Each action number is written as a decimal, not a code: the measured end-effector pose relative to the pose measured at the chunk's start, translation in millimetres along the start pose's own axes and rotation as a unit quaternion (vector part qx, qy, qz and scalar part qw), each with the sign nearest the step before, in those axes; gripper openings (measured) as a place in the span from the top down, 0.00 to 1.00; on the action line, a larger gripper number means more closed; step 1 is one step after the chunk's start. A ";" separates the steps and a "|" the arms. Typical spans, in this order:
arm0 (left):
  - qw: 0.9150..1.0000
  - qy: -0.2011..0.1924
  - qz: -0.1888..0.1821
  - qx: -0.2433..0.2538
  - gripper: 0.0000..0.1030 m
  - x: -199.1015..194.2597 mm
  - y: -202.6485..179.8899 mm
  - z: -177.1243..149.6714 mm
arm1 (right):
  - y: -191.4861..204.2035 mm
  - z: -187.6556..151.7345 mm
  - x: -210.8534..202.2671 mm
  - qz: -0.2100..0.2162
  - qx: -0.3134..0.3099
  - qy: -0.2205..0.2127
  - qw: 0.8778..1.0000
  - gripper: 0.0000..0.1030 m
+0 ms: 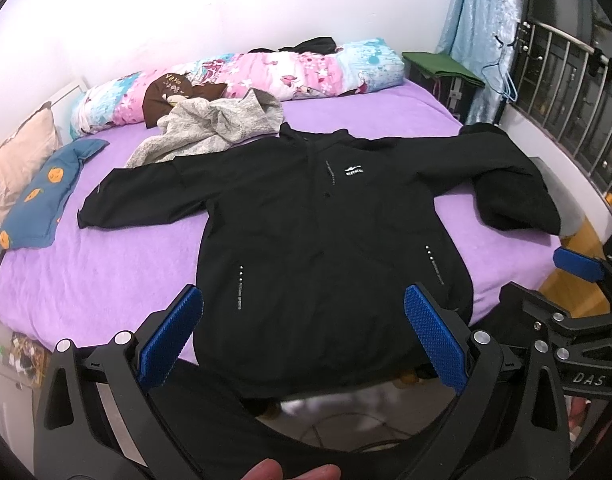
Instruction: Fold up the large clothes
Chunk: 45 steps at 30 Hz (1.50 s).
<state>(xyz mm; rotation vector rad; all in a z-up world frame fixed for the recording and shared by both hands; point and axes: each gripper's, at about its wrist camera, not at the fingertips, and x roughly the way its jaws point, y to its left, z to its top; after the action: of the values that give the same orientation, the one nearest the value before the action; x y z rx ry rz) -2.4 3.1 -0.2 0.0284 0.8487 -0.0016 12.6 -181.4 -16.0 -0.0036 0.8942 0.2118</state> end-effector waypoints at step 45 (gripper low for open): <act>0.933 -0.050 -0.002 -0.357 0.06 149.7 351.2 27.0 | 182.5 107.7 153.8 0.076 -0.198 -0.001 0.977 0.05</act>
<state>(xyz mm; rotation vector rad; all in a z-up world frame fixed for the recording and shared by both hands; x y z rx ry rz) 121.2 355.0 -86.1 -0.6540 0.7076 0.2996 155.5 35.0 -51.9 -0.3055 0.8382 0.5293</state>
